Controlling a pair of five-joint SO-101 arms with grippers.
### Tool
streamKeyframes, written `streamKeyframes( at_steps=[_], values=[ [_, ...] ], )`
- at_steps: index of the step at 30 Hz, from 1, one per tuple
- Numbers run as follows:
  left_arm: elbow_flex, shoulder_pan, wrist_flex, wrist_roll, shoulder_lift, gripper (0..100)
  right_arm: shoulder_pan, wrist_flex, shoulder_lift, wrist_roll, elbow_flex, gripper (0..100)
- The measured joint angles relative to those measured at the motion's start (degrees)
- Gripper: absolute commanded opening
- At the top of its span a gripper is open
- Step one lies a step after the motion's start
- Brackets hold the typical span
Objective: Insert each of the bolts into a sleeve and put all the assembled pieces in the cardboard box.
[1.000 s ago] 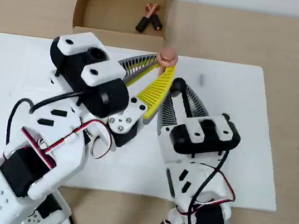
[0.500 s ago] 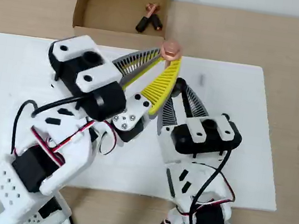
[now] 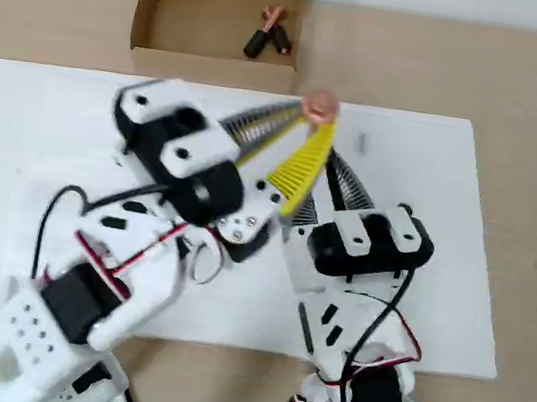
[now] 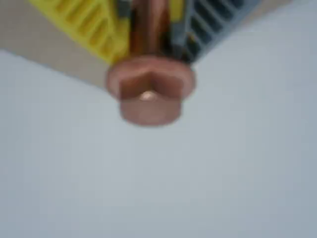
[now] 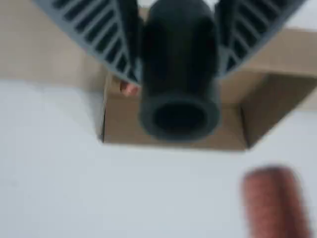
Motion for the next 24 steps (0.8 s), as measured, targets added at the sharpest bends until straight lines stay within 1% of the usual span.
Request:
streamKeyframes(
  at_steps=[3,5,24],
  values=[
    [2.11,0.62,-2.99,0.0,0.0,1,0.0,0.0,0.0,0.0,0.09,0.9],
    [2.73,1.14,-3.6,0.0,0.0,1,0.0,0.0,0.0,0.0,0.09,0.9],
    [2.73,1.14,-3.69,0.0,0.0,1,0.0,0.0,0.0,0.0,0.09,0.9]
  ],
)
